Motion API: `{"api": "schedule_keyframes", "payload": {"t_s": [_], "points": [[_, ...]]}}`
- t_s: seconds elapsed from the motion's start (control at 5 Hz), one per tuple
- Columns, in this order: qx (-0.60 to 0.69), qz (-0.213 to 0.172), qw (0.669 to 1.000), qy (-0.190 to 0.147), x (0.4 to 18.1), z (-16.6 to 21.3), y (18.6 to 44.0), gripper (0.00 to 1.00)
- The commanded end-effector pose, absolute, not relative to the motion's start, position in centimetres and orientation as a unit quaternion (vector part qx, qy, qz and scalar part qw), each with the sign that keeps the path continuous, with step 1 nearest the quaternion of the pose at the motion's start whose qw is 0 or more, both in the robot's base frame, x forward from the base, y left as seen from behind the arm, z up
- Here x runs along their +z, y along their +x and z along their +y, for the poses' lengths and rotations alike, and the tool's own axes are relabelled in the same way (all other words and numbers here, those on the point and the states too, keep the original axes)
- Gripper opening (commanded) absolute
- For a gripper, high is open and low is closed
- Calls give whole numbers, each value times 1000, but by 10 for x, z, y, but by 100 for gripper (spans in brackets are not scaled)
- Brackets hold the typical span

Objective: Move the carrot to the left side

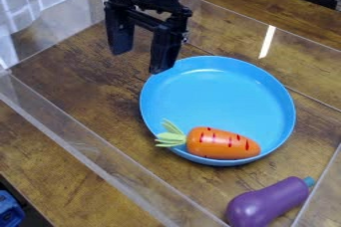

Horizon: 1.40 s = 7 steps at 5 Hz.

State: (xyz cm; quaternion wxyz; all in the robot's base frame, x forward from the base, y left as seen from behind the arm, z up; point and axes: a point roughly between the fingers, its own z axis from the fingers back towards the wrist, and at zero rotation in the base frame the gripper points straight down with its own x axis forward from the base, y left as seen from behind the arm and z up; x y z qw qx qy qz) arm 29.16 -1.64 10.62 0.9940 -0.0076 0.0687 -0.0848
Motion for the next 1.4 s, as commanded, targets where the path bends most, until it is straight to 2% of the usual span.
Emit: {"api": "schedule_keyframes", "payload": {"t_s": [0.0, 0.2, 0.6, 0.8, 1.2], "points": [[-133, 60, 989, -7, 108, -25, 292, 100], [-205, 60, 977, -5, 104, -35, 291, 100], [-377, 49, 925, 9, 97, -74, 285, 100], [-414, 40, 909, 15, 88, -86, 284, 100], [-428, 5, 904, 10, 69, -87, 293, 100]]}}
